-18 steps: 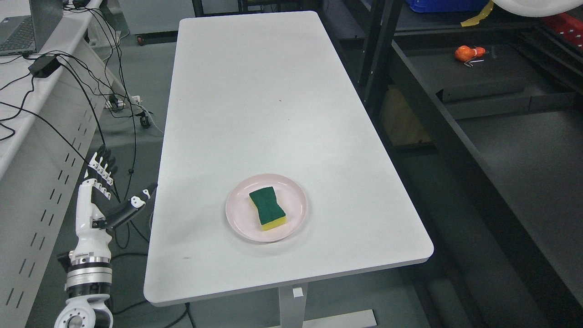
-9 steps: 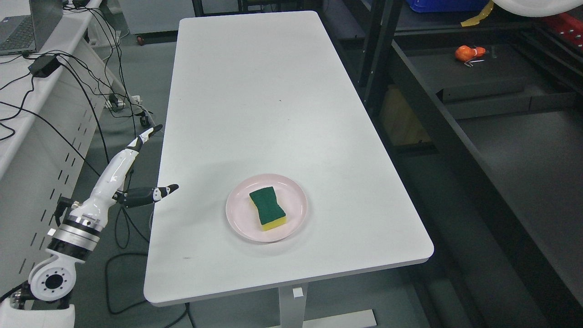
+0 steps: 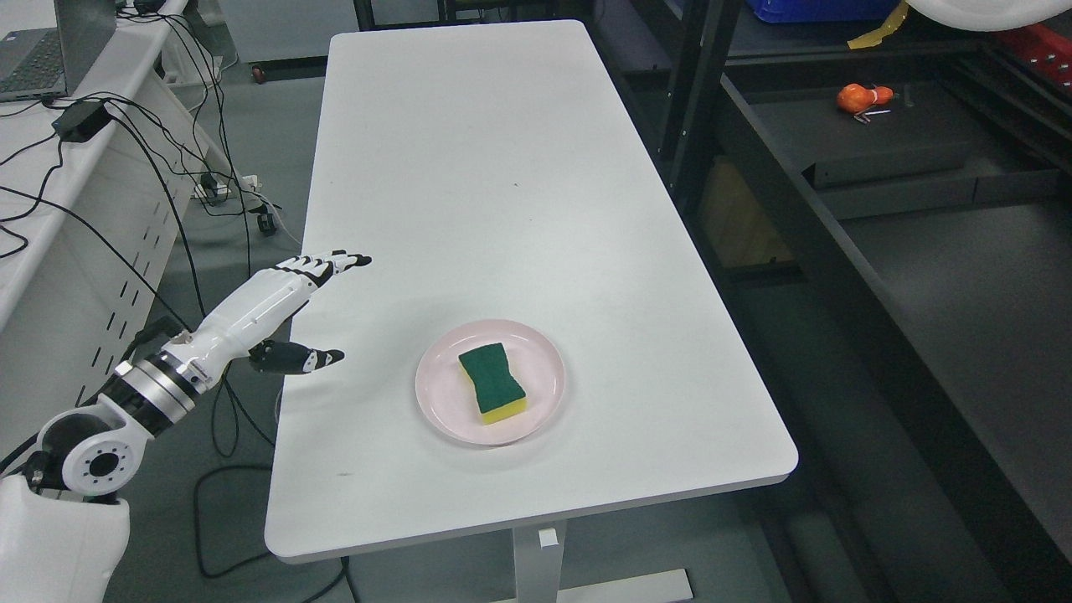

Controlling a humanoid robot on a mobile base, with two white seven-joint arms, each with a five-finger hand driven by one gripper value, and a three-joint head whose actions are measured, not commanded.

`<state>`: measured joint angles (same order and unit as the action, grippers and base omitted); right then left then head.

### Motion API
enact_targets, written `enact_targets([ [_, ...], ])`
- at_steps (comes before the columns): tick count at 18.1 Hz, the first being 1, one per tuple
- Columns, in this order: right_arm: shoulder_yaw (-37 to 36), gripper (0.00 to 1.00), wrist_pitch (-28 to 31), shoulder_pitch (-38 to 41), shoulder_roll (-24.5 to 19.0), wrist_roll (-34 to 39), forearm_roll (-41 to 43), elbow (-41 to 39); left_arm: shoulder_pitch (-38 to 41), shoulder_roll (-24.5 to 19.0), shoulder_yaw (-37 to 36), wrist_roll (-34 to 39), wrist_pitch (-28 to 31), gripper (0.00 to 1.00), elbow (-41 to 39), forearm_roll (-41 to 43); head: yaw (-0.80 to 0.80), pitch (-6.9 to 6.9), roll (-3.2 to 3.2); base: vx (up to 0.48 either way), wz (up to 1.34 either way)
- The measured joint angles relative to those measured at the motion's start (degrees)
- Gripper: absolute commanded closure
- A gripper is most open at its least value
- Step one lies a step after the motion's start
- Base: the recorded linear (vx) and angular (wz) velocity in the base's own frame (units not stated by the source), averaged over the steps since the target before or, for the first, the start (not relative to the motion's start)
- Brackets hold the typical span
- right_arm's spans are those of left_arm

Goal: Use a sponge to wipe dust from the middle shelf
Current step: 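Raise the left hand and reach toward the sponge on the pink plate, then lower the left hand onto the green-yellow sponge and grasp it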

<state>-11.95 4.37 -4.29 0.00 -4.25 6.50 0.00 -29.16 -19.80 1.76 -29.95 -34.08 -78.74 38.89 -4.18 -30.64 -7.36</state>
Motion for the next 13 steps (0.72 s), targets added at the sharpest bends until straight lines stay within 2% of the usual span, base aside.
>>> enact_targets([
  [3, 0.0, 0.00, 0.0, 0.0, 0.0, 0.0, 0.0, 0.0, -5.3, -1.1, -3.3, -4.5, -2.9, 0.05, 1.1, 4.3, 0.00, 0.00, 0.00, 0.000, 0.00],
  [7, 0.0, 0.00, 0.0, 0.0, 0.0, 0.0, 0.0, 0.0, -11.9, -1.7, -9.2, -11.1, -7.4, 0.10, 2.0, 7.3, 0.00, 0.00, 0.00, 0.000, 0.00],
  [13, 0.0, 0.00, 0.0, 0.0, 0.0, 0.0, 0.0, 0.0, -15.0, -0.2, -16.1, -15.9, -9.5, 0.12, 2.5, 9.2, 0.00, 0.00, 0.00, 0.000, 0.00],
])
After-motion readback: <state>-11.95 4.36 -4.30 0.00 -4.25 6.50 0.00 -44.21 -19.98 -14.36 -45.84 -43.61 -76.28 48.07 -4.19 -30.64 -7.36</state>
